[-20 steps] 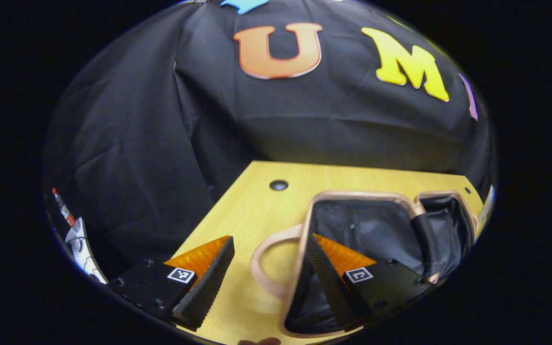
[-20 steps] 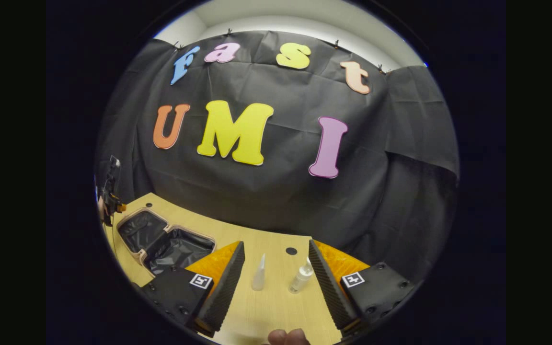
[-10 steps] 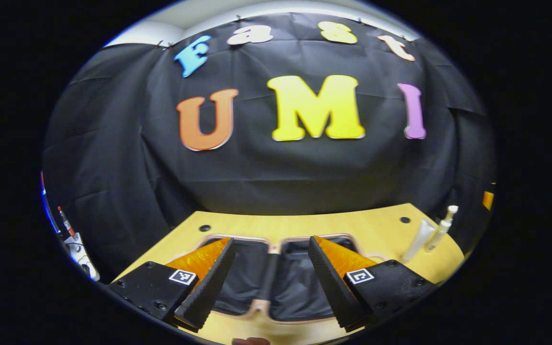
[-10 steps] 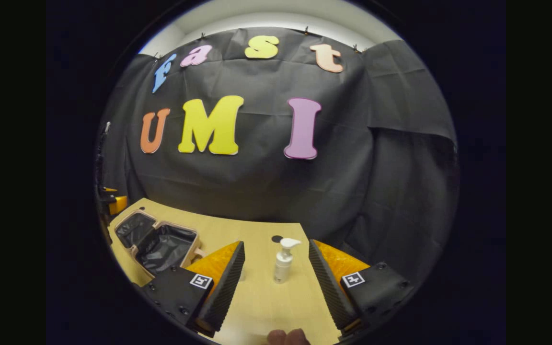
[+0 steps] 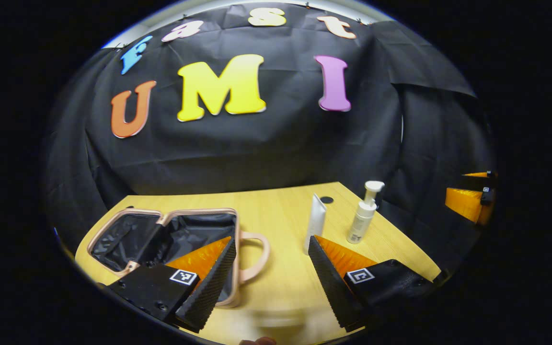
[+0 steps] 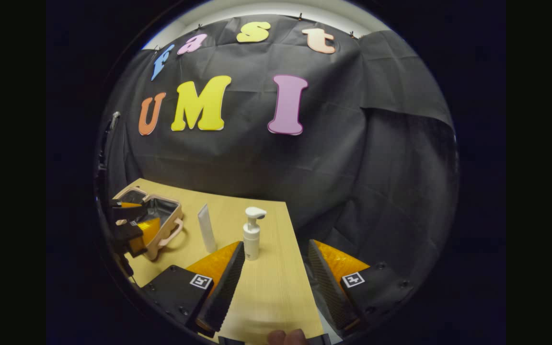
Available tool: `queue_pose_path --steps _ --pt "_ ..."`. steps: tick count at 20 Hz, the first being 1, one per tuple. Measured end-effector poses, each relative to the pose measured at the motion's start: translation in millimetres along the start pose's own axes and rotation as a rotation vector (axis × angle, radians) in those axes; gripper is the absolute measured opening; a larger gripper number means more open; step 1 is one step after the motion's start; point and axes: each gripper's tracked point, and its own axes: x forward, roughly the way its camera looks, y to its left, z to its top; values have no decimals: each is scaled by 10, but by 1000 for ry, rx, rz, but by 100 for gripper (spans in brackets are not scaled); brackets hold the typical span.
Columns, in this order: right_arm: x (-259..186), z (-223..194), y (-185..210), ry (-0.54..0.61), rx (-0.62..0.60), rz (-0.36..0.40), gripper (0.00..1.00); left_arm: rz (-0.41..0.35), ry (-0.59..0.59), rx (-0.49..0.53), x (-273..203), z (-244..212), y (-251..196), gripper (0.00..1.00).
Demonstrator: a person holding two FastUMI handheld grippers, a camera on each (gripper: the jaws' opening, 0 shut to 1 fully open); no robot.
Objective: First open the suitcase, pack the skin care products into it, and then close the suitcase.
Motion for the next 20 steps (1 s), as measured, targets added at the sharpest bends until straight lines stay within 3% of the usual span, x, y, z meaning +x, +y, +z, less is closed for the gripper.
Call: queue_pose_path --steps 4,9,13,20 --pt "107 -351 -153 55 -11 5 78 -42 57 10 421 -268 -396 98" --pt "156 -609 -245 97 25 13 80 -34 138 0 925 -606 -476 98" --pt "255 -643 -309 112 50 12 80 -21 136 47 1224 -638 -475 98" --pt "448 -613 -300 122 77 28 80 -16 173 40 1520 -709 -541 98"
